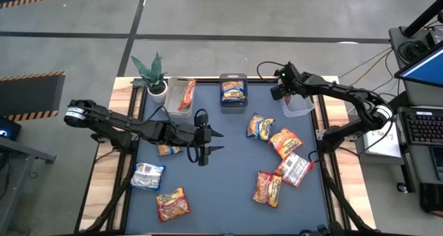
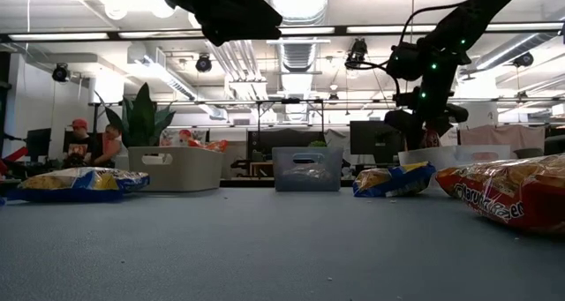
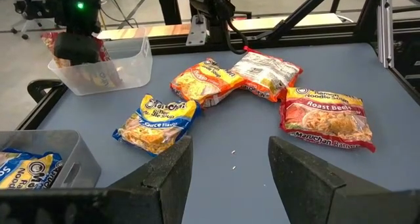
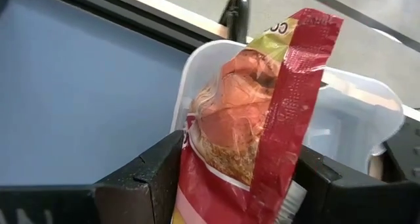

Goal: Sort Maruchan noodles
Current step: Put the red noodle pack into the transparent bin, then put the blue noodle pack into the black bin

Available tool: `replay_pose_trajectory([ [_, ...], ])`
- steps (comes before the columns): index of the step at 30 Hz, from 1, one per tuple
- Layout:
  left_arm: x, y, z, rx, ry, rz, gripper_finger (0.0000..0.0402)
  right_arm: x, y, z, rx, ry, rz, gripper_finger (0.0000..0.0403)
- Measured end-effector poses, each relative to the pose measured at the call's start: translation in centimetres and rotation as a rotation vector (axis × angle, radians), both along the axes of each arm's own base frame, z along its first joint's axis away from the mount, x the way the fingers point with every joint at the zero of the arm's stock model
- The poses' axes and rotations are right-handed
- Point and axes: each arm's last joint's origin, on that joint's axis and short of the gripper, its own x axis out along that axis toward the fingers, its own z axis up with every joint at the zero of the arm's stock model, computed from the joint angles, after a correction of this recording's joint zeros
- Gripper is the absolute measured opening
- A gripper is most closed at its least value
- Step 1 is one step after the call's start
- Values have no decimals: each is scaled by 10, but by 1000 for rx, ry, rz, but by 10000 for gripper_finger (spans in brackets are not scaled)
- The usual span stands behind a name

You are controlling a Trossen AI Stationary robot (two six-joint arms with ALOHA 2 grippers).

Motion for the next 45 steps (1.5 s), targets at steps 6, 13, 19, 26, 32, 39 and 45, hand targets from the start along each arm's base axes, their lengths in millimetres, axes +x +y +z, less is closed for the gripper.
replay_pose_trajectory([
  [6,0,0,0,0,0,0,182,0,1,1,13,-21,14,187],
  [13,0,0,0,-4,-4,1,182,0,1,1,17,-41,-14,197],
  [19,0,0,0,-4,-6,1,182,0,1,1,17,-47,-23,239],
  [26,0,0,1,-4,-6,1,182,-1,3,8,-7,-69,-22,287],
  [32,0,0,1,-16,-8,6,182,-7,9,32,-80,-139,-22,320],
  [39,0,0,1,-30,-10,12,182,-13,22,67,-131,-300,31,328],
  [45,0,0,1,-37,-14,15,182,-18,40,89,-179,-395,91,327],
])
